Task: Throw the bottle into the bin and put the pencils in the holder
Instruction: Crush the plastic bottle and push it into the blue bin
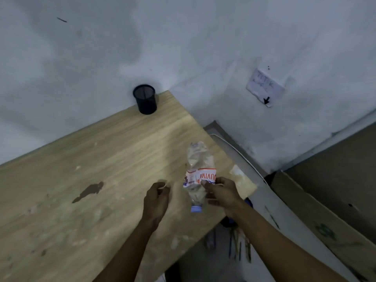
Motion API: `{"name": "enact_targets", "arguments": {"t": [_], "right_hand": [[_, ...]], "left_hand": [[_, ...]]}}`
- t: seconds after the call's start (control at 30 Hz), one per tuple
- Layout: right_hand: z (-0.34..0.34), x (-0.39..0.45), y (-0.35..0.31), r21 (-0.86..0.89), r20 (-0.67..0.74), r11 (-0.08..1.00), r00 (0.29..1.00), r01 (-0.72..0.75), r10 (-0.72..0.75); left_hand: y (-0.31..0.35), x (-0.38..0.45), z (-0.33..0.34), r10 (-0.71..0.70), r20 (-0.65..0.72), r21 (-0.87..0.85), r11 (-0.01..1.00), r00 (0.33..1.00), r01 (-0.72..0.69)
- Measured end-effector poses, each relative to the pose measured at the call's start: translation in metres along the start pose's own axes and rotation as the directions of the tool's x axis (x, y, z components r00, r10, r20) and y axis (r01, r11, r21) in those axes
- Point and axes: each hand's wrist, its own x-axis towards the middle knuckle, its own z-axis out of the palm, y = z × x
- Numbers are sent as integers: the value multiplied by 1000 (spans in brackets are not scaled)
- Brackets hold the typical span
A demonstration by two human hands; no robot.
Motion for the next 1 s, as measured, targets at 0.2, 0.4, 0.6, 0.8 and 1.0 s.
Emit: {"name": "enact_targets", "arguments": {"t": [0.2,0.4,0.6,0.8,1.0], "right_hand": [[-105,-13,30,45,-30,999,999,20,-19],[-217,-3,72,-1,59,999,997,43,-43],[-304,0,114,13,128,1000,992,16,-18],[-345,13,168,-2,91,996,992,-90,90],[-351,51,222,18,47,993,992,-118,117]], "left_hand": [[-7,-44,82,41,-9,-18,999,999,-41],[-13,-91,178,23,-79,-56,998,997,-28],[-8,-141,263,61,-71,-29,998,996,-63],[-40,-160,316,-48,-43,-17,999,998,47],[-85,-140,352,-78,-9,45,996,997,79]]}}
